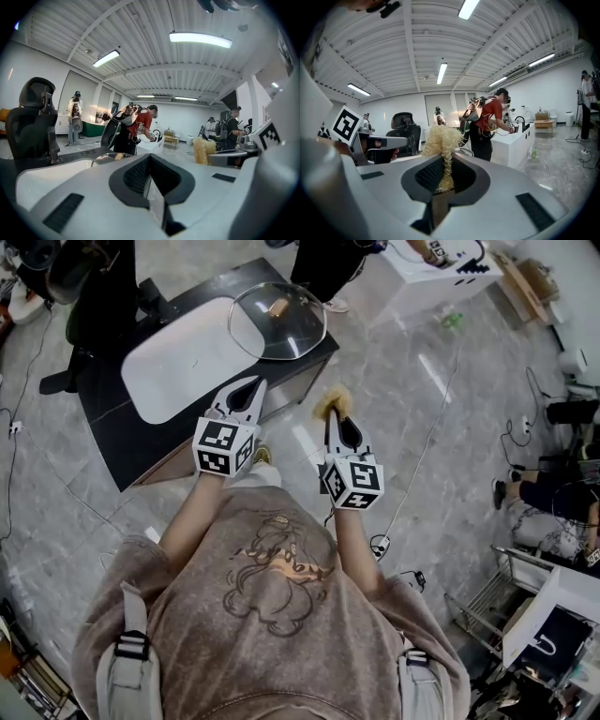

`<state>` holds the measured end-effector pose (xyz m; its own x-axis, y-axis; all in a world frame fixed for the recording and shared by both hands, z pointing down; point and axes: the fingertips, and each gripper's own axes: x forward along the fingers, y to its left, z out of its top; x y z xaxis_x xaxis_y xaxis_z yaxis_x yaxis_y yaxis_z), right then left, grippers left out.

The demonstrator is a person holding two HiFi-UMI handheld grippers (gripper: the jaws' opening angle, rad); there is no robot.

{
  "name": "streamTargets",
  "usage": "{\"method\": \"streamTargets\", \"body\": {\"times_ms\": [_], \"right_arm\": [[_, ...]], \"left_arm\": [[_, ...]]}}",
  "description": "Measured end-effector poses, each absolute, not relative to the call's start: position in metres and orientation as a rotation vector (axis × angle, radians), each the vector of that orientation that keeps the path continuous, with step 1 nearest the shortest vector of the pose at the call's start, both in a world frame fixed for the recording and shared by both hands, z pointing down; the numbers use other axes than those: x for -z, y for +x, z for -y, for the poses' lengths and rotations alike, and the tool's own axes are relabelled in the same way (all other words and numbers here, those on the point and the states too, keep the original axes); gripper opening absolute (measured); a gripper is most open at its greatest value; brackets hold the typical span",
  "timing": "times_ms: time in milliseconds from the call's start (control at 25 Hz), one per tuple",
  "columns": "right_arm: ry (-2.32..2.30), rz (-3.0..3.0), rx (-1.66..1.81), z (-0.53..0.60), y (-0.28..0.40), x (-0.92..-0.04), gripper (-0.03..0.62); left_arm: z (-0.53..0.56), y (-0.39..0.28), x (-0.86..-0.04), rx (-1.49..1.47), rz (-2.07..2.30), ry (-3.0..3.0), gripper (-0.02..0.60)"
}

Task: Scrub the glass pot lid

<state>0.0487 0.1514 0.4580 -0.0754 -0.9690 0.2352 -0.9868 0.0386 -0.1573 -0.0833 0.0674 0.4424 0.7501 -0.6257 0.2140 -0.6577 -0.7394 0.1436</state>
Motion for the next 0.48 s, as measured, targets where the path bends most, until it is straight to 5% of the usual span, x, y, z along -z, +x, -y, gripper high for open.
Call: {"method": "streamTargets", "body": {"times_ms": [480], "right_arm": [[2.116, 2.190, -0.461, -0.053, 0.081, -0.461, 0.038]], "left_arm": [[0.024, -0.052, -0.450, -0.263, 0.954, 2.741, 0.015]]}}
